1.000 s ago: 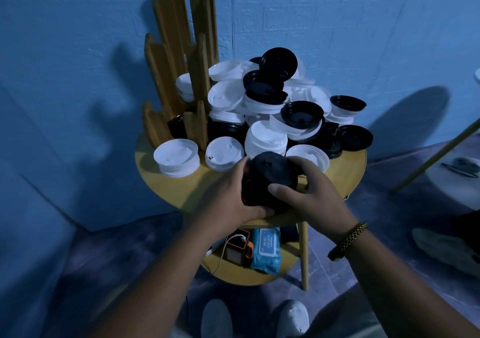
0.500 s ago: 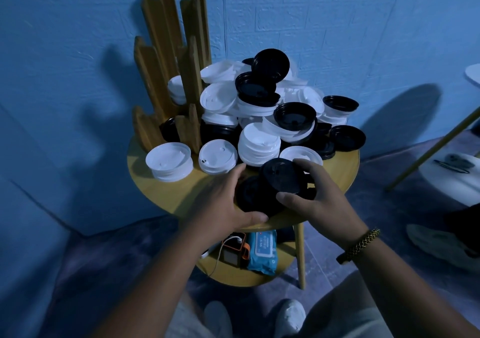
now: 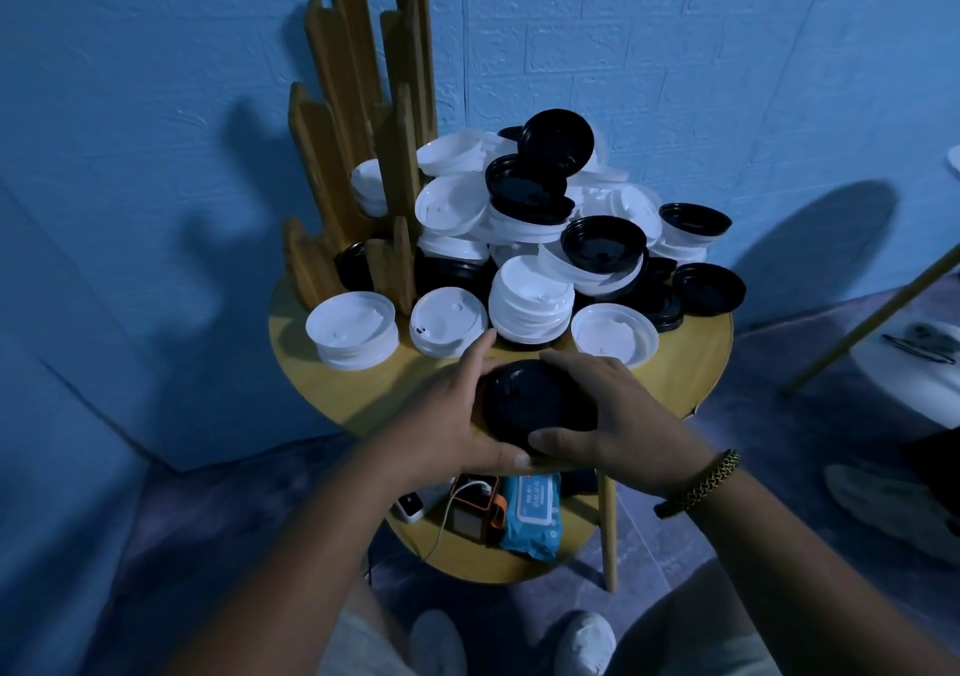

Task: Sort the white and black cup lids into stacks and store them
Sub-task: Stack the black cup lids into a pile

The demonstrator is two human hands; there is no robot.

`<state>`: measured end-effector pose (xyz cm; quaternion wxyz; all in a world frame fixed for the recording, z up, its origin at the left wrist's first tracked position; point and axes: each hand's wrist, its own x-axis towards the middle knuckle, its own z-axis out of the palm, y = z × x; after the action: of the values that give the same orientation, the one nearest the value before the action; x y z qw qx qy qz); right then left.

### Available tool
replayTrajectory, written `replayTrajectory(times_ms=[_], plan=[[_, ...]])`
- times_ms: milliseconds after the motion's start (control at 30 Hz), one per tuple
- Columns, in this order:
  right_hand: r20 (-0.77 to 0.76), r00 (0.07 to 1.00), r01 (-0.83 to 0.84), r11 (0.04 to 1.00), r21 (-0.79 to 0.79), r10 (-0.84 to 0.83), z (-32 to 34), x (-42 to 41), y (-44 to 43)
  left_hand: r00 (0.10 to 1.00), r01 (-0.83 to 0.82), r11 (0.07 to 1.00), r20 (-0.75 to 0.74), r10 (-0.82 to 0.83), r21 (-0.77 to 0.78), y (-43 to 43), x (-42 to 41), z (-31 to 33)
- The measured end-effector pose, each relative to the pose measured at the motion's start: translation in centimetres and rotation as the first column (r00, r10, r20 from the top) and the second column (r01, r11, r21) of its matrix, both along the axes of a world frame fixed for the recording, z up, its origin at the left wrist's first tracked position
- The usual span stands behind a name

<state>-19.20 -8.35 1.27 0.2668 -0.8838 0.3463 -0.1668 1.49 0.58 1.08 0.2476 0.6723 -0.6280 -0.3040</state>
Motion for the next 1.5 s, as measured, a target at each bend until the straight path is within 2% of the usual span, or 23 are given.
replayTrajectory(times_ms=[200,500,733,933,1100,1233,1333,1400,1500], plan=[[0.002,1.0,-0.019,1.0,-0.024,0.019,-0.3,-0.1,-0.5,0.999,-0.033,0.999,0.025,0.034,-0.041,0.1,0.0,-0.2],[-0.073,0.997,-0.027,0.997,-0.075,0.022,-0.5,-0.2,-0.6,0.999,-0.022,0.997,0.022,0.024,-0.075,0.0,-0.2,-0.4],[-0.072,0.997,0.006,0.991,-0.133,-0.015,-1.2,-0.6,-0.3,0.992,0.006,0.994,0.129,0.007,-0.105,-0.2,-0.1,-0.4],[-0.103,0.994,0.002,0.978,-0.209,-0.024,-1.6,-0.6,0.2,0.996,0.03,0.995,0.081,-0.023,-0.09,-0.4,0.2,-0.1],[-0.091,0.995,0.018,0.98,-0.198,-0.037,-1.5,-0.4,0.1,0.986,0.053,0.983,0.166,-0.024,-0.177,-0.5,-0.1,-0.8],[-0.144,0.987,0.024,0.963,-0.268,-0.065,-1.5,0.0,-0.3,0.956,0.098,0.979,0.289,-0.043,-0.18,-1.5,0.4,-0.6],[-0.22,0.972,0.006,0.938,-0.346,-0.088,-0.4,0.6,-0.6,0.959,0.096,0.978,0.279,-0.041,-0.186,-1.9,0.9,-0.8],[-0.164,0.978,0.058,0.928,-0.369,-0.127,1.0,0.9,-1.2,0.966,0.074,0.977,0.256,-0.021,-0.2,-1.9,1.3,-1.1],[0.069,0.986,0.167,0.858,-0.485,-0.152,3.5,1.6,-2.9,0.972,0.051,0.979,0.236,-0.003,-0.198,-2.1,1.4,-1.4]])
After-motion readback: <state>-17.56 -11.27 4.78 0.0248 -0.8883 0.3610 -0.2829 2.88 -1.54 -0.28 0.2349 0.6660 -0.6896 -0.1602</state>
